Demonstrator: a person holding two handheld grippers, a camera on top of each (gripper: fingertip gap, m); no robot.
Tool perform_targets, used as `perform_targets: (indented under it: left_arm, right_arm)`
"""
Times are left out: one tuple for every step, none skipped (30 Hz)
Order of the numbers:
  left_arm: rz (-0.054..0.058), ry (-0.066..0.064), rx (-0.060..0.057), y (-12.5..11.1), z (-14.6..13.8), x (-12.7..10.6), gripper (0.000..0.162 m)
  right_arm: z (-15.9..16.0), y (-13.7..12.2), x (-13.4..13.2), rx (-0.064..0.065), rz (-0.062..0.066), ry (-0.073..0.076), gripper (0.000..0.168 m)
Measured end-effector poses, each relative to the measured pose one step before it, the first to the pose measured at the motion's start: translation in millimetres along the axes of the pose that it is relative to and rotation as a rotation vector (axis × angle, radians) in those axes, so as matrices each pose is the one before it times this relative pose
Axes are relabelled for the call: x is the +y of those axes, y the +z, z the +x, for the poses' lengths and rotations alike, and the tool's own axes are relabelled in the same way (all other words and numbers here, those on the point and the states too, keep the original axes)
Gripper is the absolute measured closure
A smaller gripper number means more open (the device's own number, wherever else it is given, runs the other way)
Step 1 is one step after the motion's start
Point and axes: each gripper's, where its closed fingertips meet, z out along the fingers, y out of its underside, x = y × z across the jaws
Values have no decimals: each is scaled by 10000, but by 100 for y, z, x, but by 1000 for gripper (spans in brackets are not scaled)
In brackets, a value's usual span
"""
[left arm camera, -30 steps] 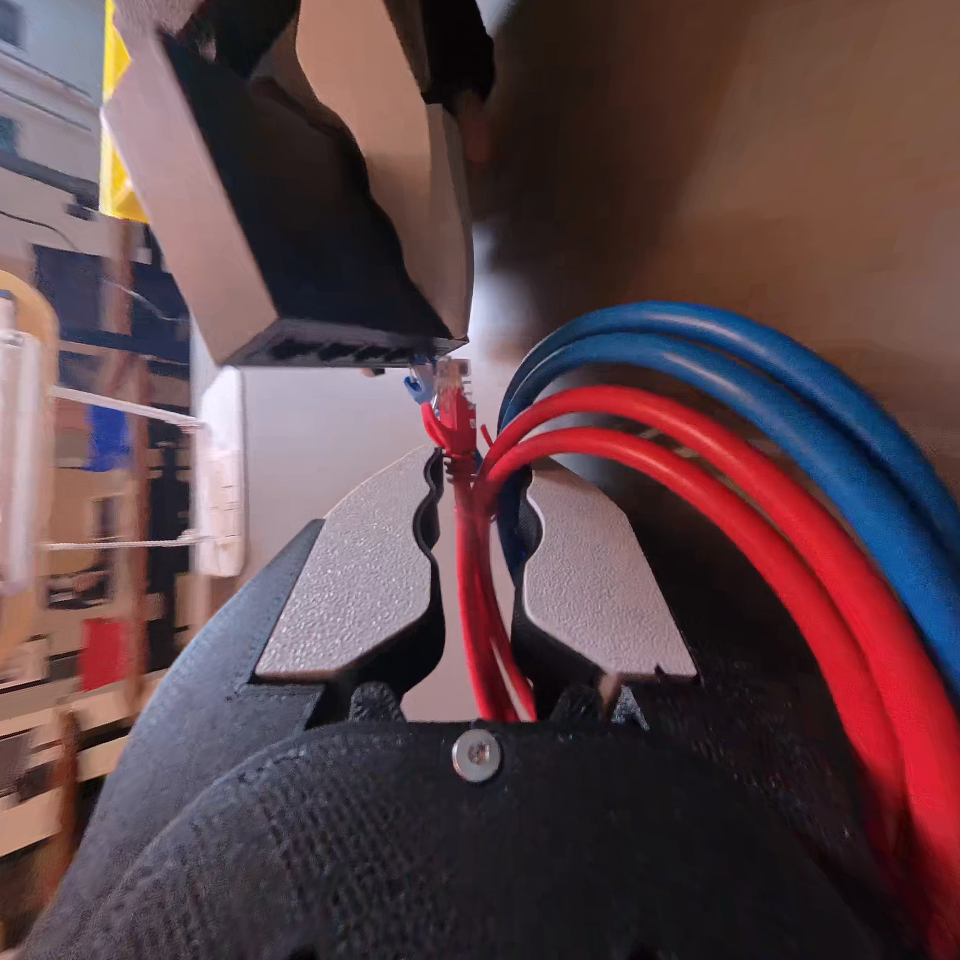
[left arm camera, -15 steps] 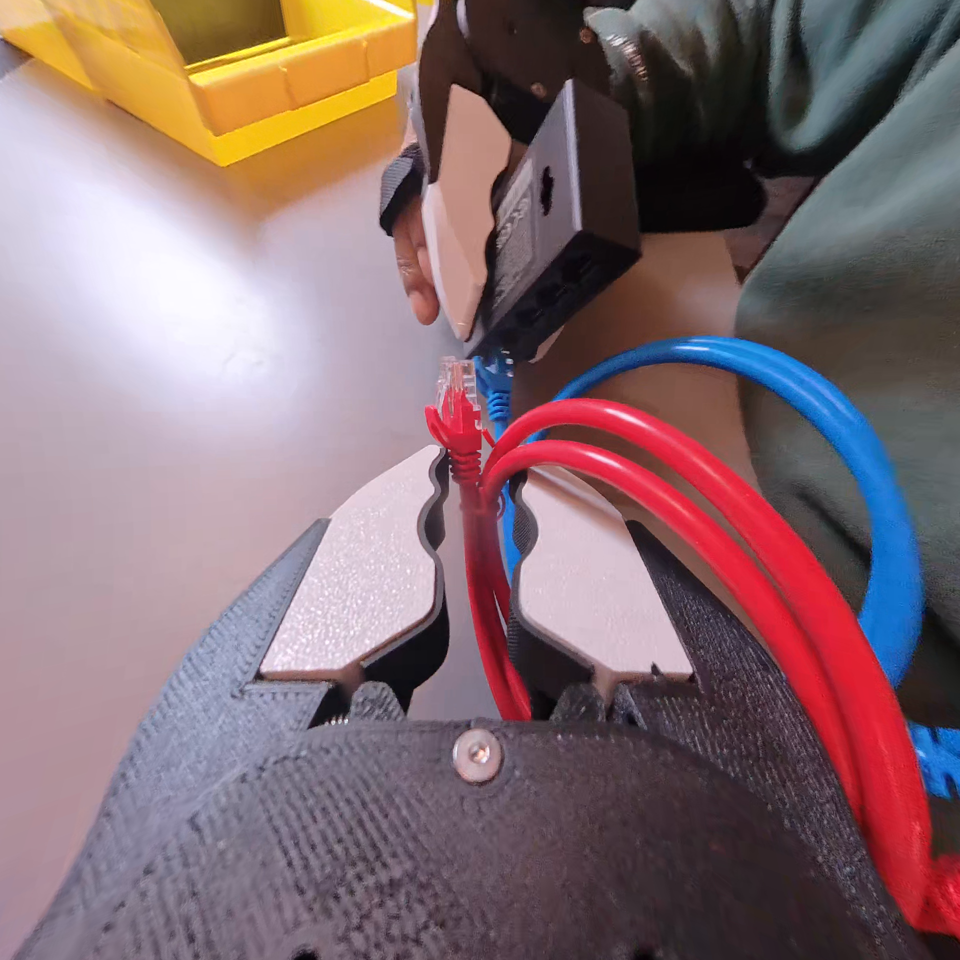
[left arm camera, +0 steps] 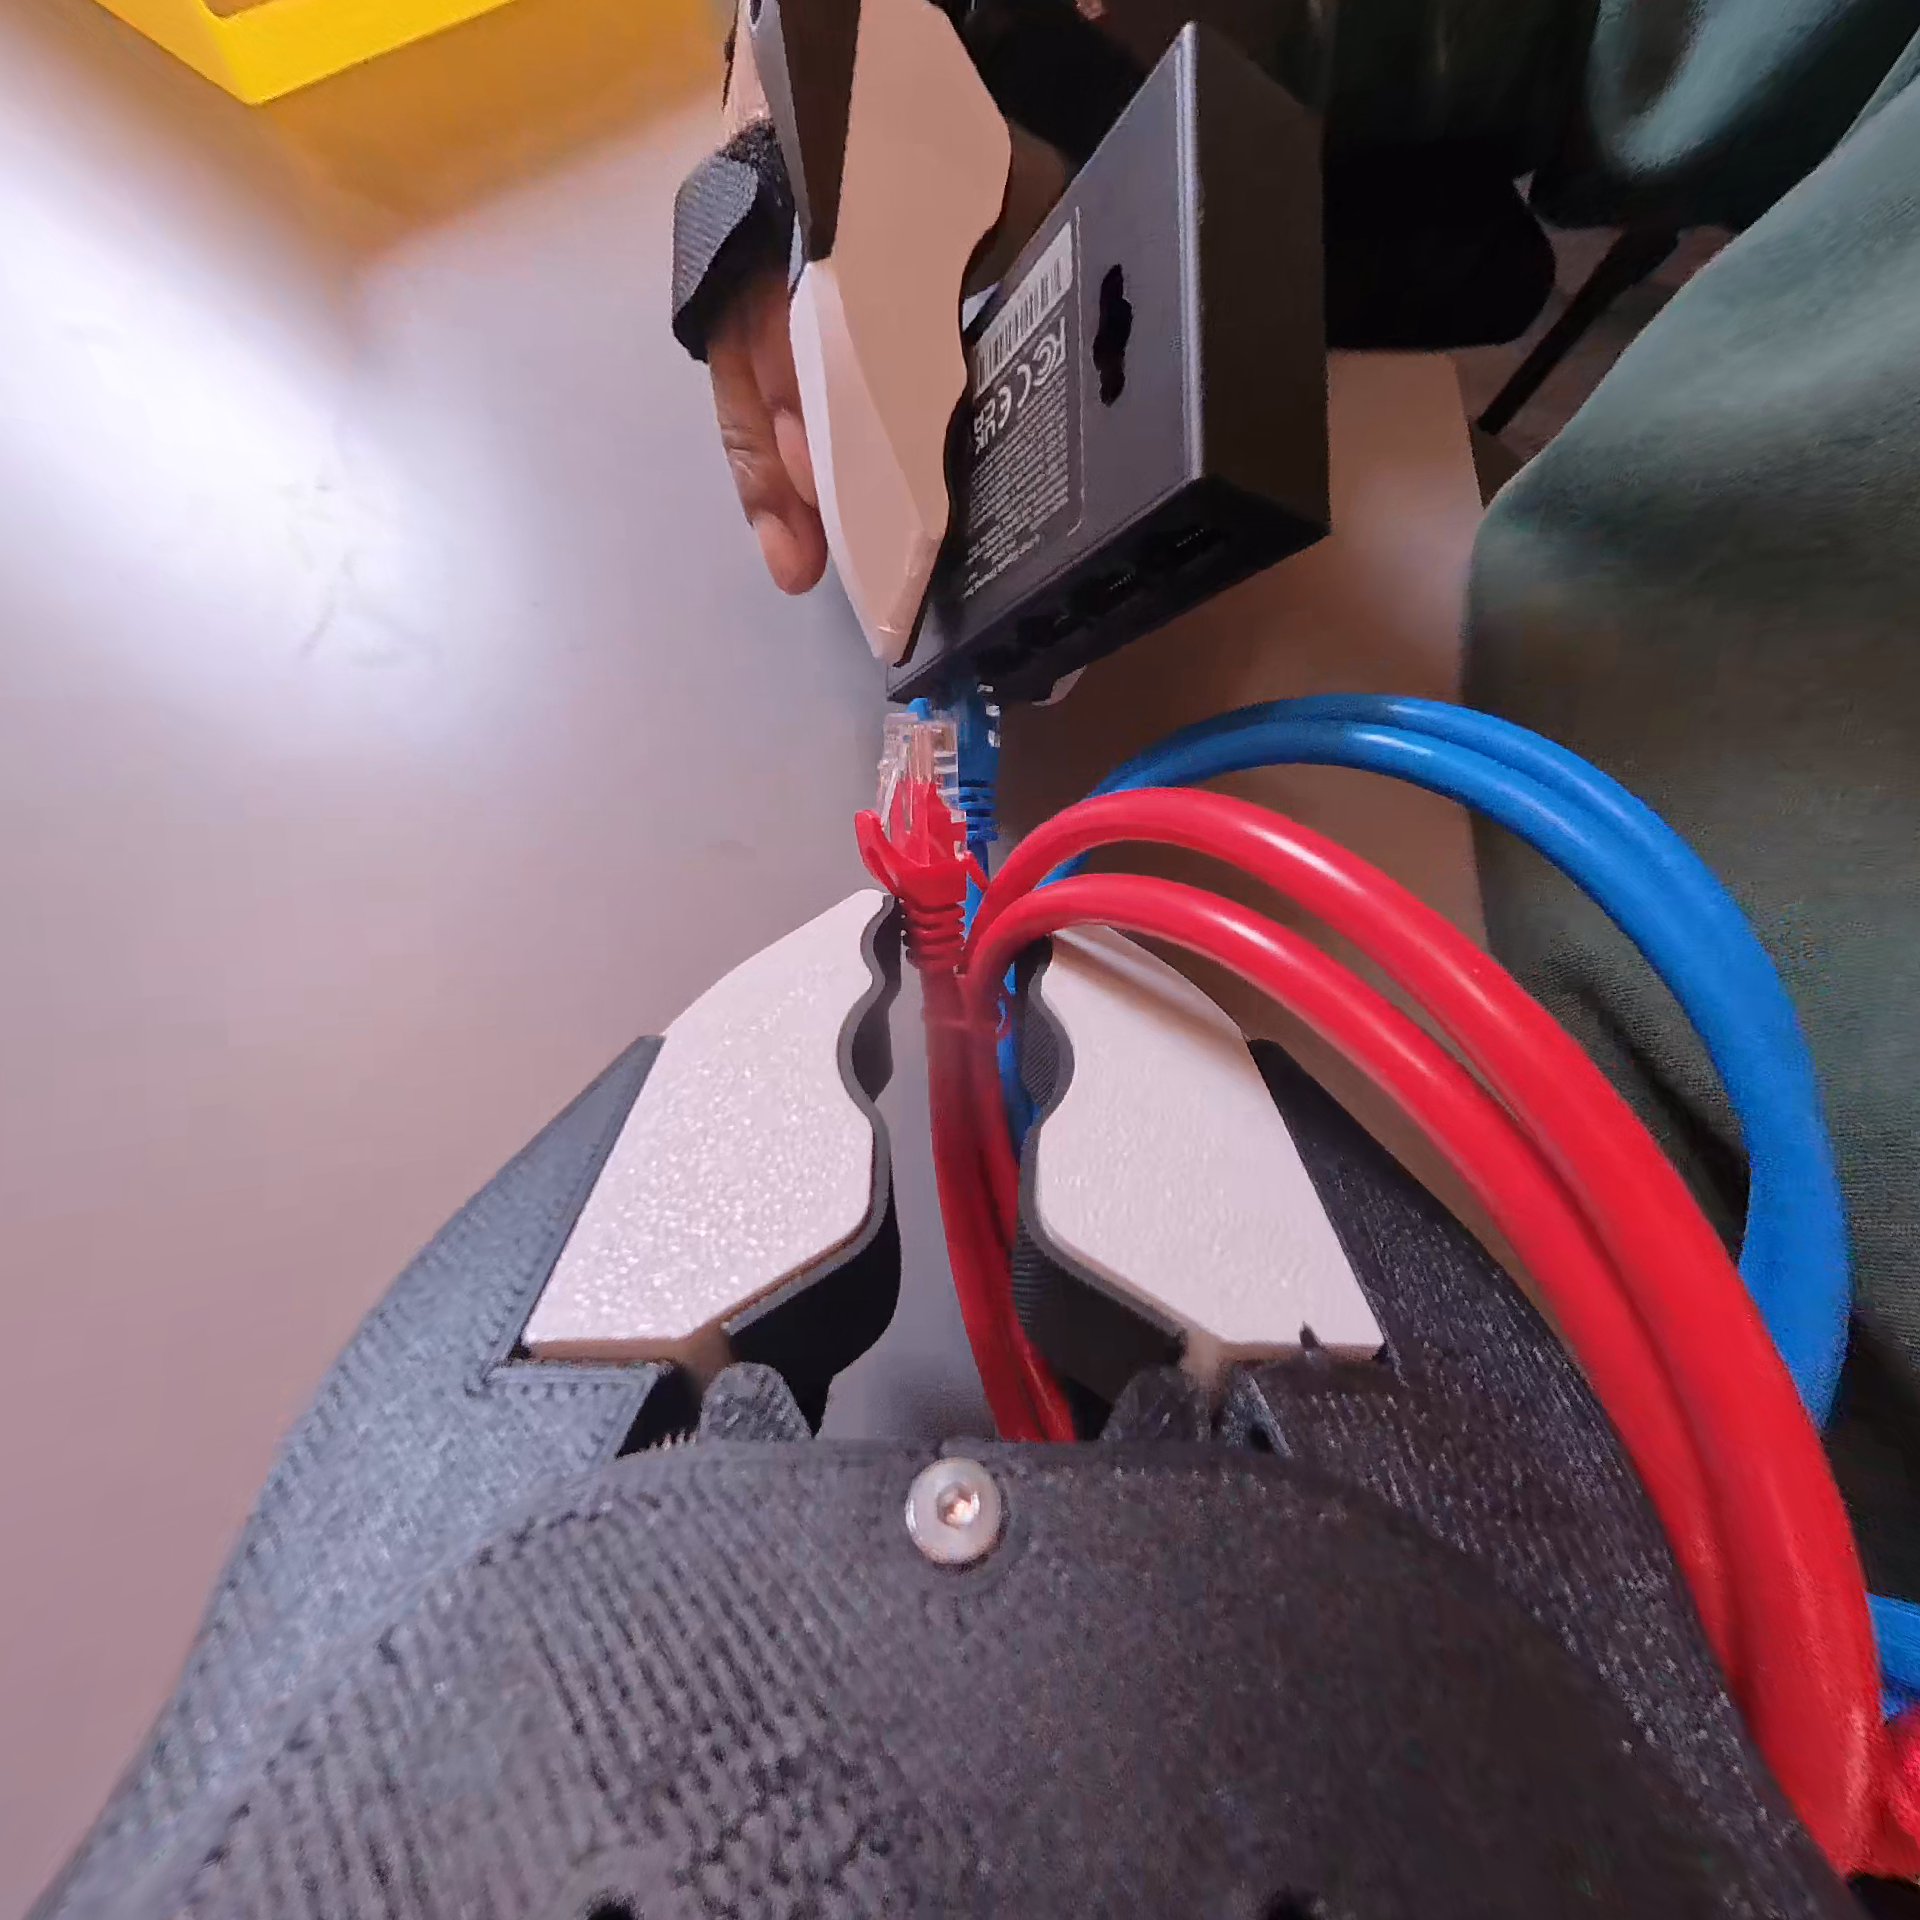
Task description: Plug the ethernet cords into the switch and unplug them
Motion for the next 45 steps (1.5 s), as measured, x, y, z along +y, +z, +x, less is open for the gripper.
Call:
perform_targets:
  left_arm:
    - [-53,-66,66,4,-18,166,141]
    - [-88,-112,40,-66,-94,211,141]
    - [-104,7,-65,-141,-194,235,140]
    - [-146,120,-153,-217,-247,257,140]
    - [-67,133,-251,-346,-341,80,140]
    - [-103,126,-157,-401,-233,85,140]
    - [-151,72,-33,-435,-98,180,140]
    - [-211,22,-3,-404,-117,287,140]
    - [-169,-10,18,-288,-140,311,140]
    - [-118,-97,166,-177,-23,317,140]
    - [2,-185,281,-100,20,206,140]
    - [102,-287,304,-59,-51,116,139]
    - [45,-380,331,-33,-55,160,139]
    - [-75,-333,196,-48,-221,241,139]
    - [-115,-148,-79,-90,-530,220,138]
    - [-197,-122,-127,-80,-512,255,137]
    - [-318,-293,59,-70,-222,338,137]
    - [-411,-356,131,-43,-90,390,134]
    - [-439,-195,-17,-77,-252,429,130]
    - [-418,-85,-156,-113,-380,410,126]
    - [-303,-78,-80,-177,-220,234,126]
    - [-227,-76,-19,-222,-65,126,122]
    - [-229,2,-21,-296,-9,191,120]
    - [-195,55,-30,-380,18,208,118]
    - [-120,59,-49,-426,6,182,118]
    - [-17,3,-142,-479,-139,82,119]
    - [70,-66,-222,-510,-300,-4,119]
    - [179,-92,-154,-522,-231,-107,119]
    - [257,-144,-96,-490,-220,-201,121]
    - [330,-174,-62,-397,-220,-285,123]
    - [371,-187,-102,-295,-279,-377,126]
    - [259,-139,-78,-220,-179,-207,127]
    - [175,-29,-87,-199,-115,-116,128]
    - [192,64,-84,-179,-36,-149,129]
    - [206,58,-147,-175,-143,-224,131]
    - [224,22,-201,-202,-271,-264,134]
    - [245,-61,-231,-164,-402,-312,137]
    - [316,-130,-246,-97,-498,-452,139]
    - [280,-175,-241,36,-499,-400,141]
    - [129,-128,-312,170,-556,-198,144]
    - [46,5,-421,262,-612,-92,146]
    - [-50,72,-227,363,-228,42,146]
    - [-111,42,102,444,337,115,146]
    - [-144,-3,229,458,577,134,144]
    - [-91,50,185,415,530,41,143]
  right_arm:
    - [-122,50,28,-39,-32,-76,138]
    - [-74,6,3,-33,-3,-32,138]
    - [-51,-22,12,-40,-10,12,138]
    - [-52,-53,34,-39,-7,3,138]
    - [-9,-70,39,-5,-6,-3,138]
    - [-64,-72,71,-54,-26,29,139]
    - [-132,-91,59,-122,-23,65,139]
    - [-90,-101,40,-82,0,62,139]
    - [-63,-90,41,-77,-13,66,139]
    - [-71,-58,72,-105,-37,89,139]
    - [-37,-64,51,-82,-25,81,139]
    - [-39,-44,8,-75,-11,67,139]
    - [-85,-36,-13,-97,-14,61,139]
    - [-90,-46,-3,-79,-22,37,139]
    - [-77,-45,14,-54,-40,10,139]
    - [-62,-57,28,-42,-36,9,139]
    - [-42,-61,12,-25,-12,27,139]
    - [-22,-55,22,-12,3,34,139]
    - [-24,-36,28,-21,-1,28,139]
    - [-7,-27,42,-7,-14,9,139]
    - [25,-19,23,11,-12,-9,139]
    - [-4,-22,10,-6,-8,4,139]
    - [-4,-28,-8,-4,2,6,139]
    - [-4,-29,2,8,-3,-6,139]
    - [-11,-26,14,3,-5,-8,139]
    - [-11,-32,7,-2,-3,-1,139]
    - [-1,-35,11,1,-3,3,139]
    - [1,-35,11,1,-3,0,139]
    - [7,-30,30,2,-15,-4,139]
    - [5,-11,9,4,-4,-5,139]
    - [5,-6,-2,2,7,4,139]
    - [8,-16,0,1,-1,0,139]
    - [7,-13,-5,6,-3,-14,139]
    - [-12,-13,2,9,-4,-15,139]
    - [4,-32,-10,13,1,-5,139]
    - [-2,-21,-3,4,1,4,139]
    - [1,-15,-2,5,-2,5,139]
    - [8,-2,4,11,-6,-3,139]
    - [1,-5,-7,9,-7,-8,139]
    - [5,2,-8,7,-6,1,139]
    - [4,-7,-22,14,-2,0,139]
    - [4,-10,-15,15,-7,4,139]
    - [-10,-2,-13,14,-5,4,139]
    - [-9,-6,1,17,-7,0,139]
    - [-19,2,-3,8,-7,5,139]
